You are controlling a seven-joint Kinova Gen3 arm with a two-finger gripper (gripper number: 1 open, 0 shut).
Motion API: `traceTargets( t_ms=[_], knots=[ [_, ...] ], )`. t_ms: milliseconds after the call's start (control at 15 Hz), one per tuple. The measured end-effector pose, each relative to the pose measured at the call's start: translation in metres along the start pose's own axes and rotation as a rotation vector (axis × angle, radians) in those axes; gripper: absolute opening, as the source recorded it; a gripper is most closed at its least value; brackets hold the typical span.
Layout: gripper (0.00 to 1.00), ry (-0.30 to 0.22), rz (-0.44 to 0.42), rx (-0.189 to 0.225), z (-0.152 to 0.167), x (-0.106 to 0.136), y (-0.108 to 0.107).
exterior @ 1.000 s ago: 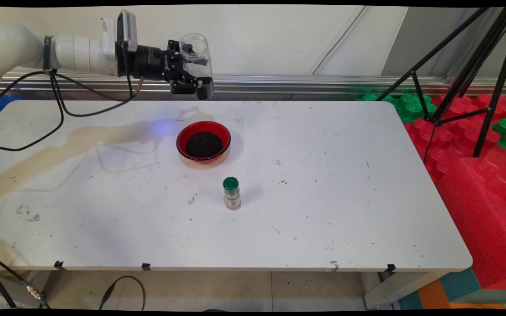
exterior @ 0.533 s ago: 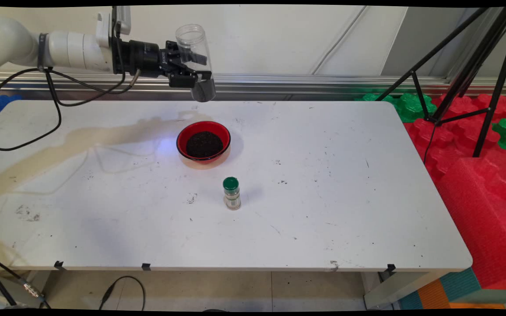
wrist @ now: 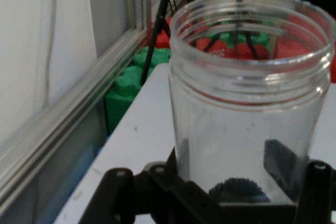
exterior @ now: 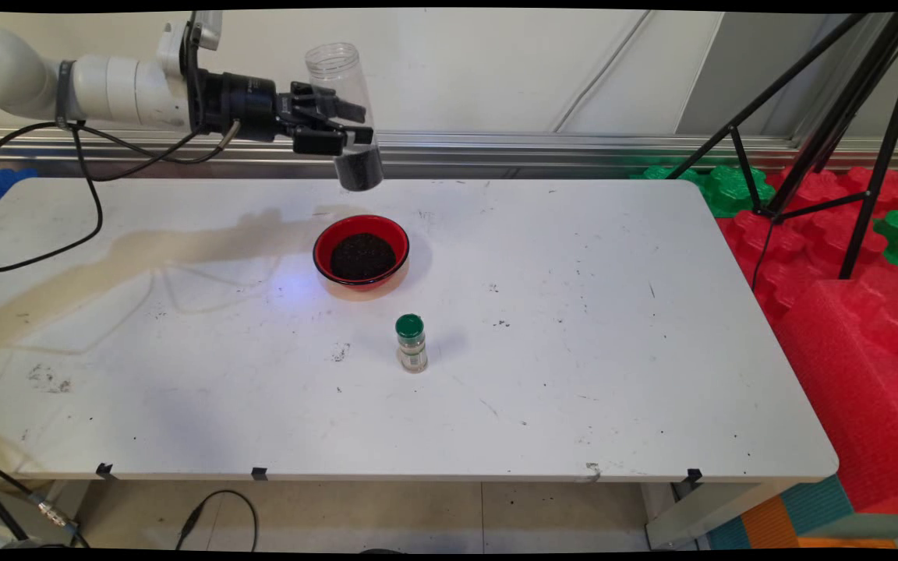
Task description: Place the picked object on the table
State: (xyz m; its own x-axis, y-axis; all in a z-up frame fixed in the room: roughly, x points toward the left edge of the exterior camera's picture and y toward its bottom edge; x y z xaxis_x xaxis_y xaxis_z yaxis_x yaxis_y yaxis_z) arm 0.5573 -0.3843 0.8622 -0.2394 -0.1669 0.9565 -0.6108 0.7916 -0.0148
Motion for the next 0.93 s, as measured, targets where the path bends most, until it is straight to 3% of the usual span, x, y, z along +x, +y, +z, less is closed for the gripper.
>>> traceTargets(
  t_ms=[333,933],
  knots=[
    [0.0,-0.011,-0.051,-0.057,-0.009,-0.005,0.018],
    [0.0,-0.031,-0.033,-0.149,-0.019,-0.026,0.052]
  ],
)
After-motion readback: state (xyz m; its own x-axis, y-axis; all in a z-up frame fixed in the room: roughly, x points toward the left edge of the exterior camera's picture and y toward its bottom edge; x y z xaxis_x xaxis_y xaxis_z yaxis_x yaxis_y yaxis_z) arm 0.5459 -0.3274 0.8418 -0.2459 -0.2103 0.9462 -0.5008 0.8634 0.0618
